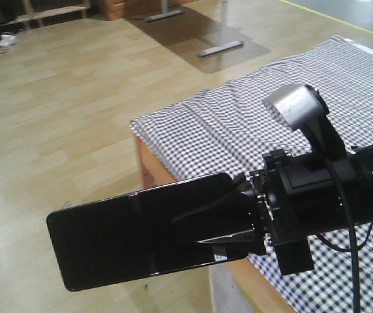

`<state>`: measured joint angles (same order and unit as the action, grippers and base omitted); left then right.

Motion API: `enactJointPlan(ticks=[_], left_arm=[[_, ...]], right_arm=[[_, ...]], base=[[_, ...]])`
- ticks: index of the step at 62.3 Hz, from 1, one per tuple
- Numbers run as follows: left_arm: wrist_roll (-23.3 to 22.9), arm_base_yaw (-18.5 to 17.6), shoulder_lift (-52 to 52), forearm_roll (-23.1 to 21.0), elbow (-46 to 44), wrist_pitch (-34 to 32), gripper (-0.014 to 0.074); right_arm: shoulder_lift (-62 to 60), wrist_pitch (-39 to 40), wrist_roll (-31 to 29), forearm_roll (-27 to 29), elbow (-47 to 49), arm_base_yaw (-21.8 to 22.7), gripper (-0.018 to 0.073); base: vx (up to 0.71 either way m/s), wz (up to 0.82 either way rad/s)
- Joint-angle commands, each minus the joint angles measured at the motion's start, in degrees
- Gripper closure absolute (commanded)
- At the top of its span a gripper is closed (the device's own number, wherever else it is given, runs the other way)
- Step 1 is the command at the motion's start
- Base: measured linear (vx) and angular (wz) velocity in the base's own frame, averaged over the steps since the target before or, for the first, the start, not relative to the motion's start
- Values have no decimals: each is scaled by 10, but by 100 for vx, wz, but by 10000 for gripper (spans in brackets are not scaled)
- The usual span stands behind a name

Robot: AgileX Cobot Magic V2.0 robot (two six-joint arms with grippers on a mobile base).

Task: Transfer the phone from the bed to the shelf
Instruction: 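Hold the phone in the right gripper while turning away from the bed, then drive across the floor holding the phone in the right gripper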

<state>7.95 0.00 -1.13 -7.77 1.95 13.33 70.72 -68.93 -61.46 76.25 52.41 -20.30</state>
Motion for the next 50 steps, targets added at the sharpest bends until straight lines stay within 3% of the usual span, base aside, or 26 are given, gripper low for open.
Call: enactJointPlan(ticks=[1, 50], left_arm=[[-2, -2, -3, -5, 1, -43, 596], [-2, -2, -3, -5, 1, -43, 596]], right_arm=[[-16, -41, -7, 55, 16, 1, 561], [-16, -41, -7, 55, 16, 1, 561]], base=[[-12, 49], [-13, 49]])
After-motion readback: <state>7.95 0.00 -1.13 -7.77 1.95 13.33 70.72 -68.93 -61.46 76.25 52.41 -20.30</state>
